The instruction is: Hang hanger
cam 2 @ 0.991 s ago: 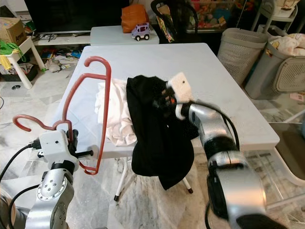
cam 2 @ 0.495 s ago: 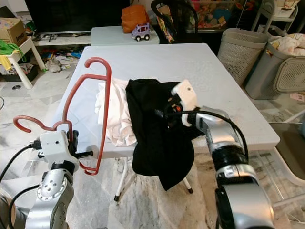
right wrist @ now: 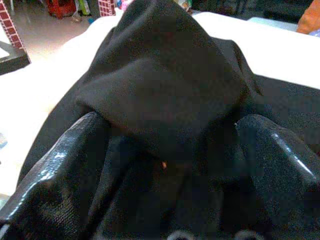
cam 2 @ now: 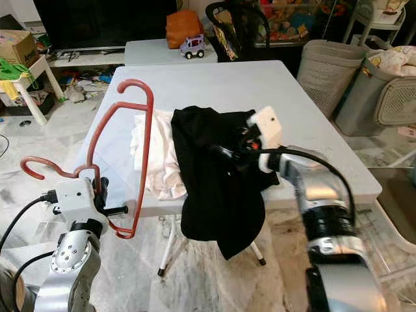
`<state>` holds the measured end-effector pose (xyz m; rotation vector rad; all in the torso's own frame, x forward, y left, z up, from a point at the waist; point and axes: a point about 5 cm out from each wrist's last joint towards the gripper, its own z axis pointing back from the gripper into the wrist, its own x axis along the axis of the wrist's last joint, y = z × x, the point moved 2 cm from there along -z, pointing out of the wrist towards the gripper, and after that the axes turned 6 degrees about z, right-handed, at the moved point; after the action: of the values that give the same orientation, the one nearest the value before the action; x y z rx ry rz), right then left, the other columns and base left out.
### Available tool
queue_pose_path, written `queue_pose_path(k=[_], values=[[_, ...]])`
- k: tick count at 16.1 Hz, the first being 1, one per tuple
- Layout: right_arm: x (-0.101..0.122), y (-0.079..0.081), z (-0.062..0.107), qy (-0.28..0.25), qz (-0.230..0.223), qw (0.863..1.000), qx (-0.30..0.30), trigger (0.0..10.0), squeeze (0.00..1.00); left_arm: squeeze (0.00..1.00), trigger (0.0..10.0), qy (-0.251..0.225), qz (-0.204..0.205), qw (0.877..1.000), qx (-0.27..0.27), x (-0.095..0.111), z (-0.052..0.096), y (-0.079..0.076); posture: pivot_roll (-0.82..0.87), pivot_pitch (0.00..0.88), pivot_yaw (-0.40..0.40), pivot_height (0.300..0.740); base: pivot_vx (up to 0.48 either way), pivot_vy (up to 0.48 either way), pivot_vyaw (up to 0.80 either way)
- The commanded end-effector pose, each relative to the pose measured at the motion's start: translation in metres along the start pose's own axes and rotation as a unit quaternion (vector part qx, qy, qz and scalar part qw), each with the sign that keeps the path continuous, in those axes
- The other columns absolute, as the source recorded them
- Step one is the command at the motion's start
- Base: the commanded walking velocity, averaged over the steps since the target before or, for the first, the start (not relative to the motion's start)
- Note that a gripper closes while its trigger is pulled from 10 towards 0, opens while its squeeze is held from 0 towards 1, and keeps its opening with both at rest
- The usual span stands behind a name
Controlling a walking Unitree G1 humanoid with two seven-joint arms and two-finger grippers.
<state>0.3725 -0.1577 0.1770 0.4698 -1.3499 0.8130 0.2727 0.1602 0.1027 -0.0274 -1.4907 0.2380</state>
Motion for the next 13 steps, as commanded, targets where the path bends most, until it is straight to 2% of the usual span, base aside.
queue_pose_path(k=[1,4,6,7,13], values=[[0.006,-0.001,0.008,-0.002,0.006,1.000,0.010,10.0,1.00,0.00,10.0,0.002,0.002,1.000,-0.006,0.001,-0.003,-0.001,-0.03,0.000,0.040,0.740,0.000,0.000,0.00],[-0.009,0.013,0.020,0.032,0.011,0.997,0.065,10.0,1.00,0.00,10.0,0.004,0.002,1.000,-0.008,0.000,-0.003,-0.001,-0.03,0.000,0.043,0.740,0.000,0.000,0.00],[-0.014,0.017,0.022,0.041,0.012,0.996,0.075,10.0,1.00,0.00,10.0,0.004,0.002,1.000,-0.009,0.000,-0.003,-0.001,-0.03,0.000,0.044,0.740,0.000,0.000,0.00],[-0.022,0.025,0.023,0.053,0.011,0.995,0.083,10.0,1.00,0.00,10.0,0.005,0.001,1.000,-0.009,0.000,-0.003,-0.001,-0.03,0.000,0.047,0.740,0.000,0.000,0.00],[-0.030,0.037,0.013,0.062,0.026,0.997,0.039,10.0,1.00,0.00,10.0,0.005,0.000,1.000,-0.013,0.000,-0.003,0.000,-0.03,0.000,0.052,0.740,0.000,0.000,0.00]])
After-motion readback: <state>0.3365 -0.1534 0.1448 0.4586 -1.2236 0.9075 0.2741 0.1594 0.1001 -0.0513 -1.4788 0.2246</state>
